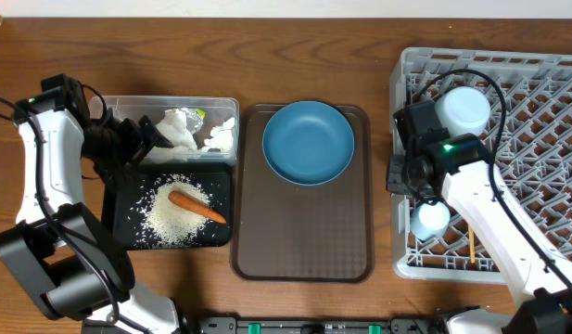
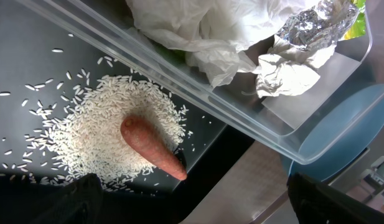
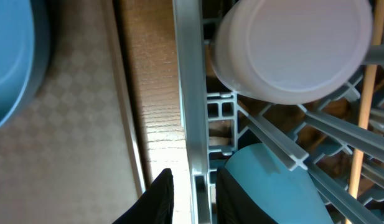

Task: Sort waste into correct bins and load items into the dishwasher rack

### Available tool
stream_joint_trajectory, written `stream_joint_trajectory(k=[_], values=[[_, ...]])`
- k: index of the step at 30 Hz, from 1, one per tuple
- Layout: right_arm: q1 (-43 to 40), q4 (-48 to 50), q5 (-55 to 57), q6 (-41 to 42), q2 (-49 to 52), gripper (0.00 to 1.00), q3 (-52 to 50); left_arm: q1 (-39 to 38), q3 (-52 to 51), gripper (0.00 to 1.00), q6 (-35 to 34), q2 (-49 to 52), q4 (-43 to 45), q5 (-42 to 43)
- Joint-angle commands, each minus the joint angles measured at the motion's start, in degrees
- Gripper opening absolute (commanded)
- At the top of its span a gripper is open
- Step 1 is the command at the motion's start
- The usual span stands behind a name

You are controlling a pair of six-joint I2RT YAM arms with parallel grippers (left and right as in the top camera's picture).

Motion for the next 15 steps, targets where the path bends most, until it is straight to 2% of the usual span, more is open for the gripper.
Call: stream_joint_trajectory(k=[1,6,11,15], values=[[0.96,0.17,1.25,0.37,1.55,0.23,0.17,0.13,1.01,0.98,0.33,-0.94,-0.37,-0.52],[0.96,0.13,1.46,0.35,2.75,0.22,0.15,0.13,1.01,0.98,0.33,-0.94,-0.37,-0.52],[0.96,-0.02,1.49,0.37,2.75,0.18,0.15,0.13,1.01,0.98,0.33,-0.94,-0.37,-0.52],[0.96,-1.05,3.02,0.37,2.75,0.08,0.15,0.13,1.01,0.98,0.33,-0.94,-0.37,-0.52]])
